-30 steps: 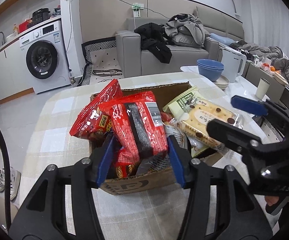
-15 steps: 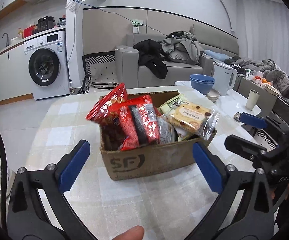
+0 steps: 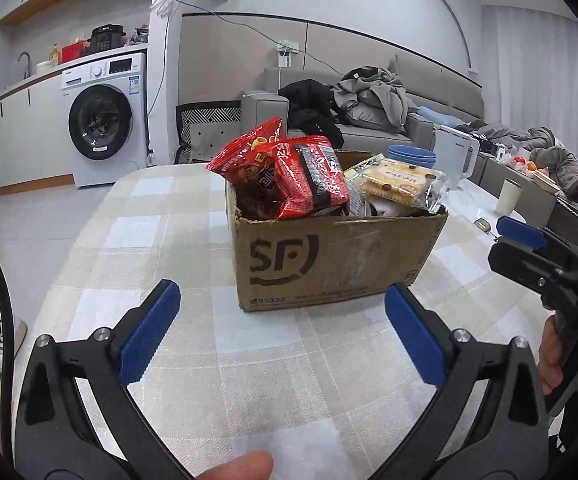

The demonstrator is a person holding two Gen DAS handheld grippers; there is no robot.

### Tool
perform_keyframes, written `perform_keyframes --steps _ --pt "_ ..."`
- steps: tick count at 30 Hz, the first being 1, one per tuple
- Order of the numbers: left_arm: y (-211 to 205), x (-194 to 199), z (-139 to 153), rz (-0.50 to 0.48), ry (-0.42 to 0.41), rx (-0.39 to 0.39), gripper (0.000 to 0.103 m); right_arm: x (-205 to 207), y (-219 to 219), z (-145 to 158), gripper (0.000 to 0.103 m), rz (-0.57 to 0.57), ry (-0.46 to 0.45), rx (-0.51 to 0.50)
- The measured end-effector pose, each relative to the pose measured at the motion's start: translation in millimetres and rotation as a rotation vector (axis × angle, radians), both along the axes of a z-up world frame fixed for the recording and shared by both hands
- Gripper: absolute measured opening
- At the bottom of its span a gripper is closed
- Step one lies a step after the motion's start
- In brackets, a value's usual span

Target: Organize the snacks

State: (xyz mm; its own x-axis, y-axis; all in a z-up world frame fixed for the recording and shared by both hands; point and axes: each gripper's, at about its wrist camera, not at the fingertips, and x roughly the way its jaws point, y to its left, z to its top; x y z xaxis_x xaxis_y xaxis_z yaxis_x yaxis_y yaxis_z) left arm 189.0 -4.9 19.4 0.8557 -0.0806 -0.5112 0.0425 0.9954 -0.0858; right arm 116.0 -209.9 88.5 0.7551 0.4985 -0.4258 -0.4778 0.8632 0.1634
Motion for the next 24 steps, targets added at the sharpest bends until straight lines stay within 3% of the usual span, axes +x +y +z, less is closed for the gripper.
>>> perform_keyframes --steps 24 --pt "-3 -13 -1 0.004 -0.085 0.014 0.102 -14 10 -14 0.103 0.006 -0.067 -0.018"
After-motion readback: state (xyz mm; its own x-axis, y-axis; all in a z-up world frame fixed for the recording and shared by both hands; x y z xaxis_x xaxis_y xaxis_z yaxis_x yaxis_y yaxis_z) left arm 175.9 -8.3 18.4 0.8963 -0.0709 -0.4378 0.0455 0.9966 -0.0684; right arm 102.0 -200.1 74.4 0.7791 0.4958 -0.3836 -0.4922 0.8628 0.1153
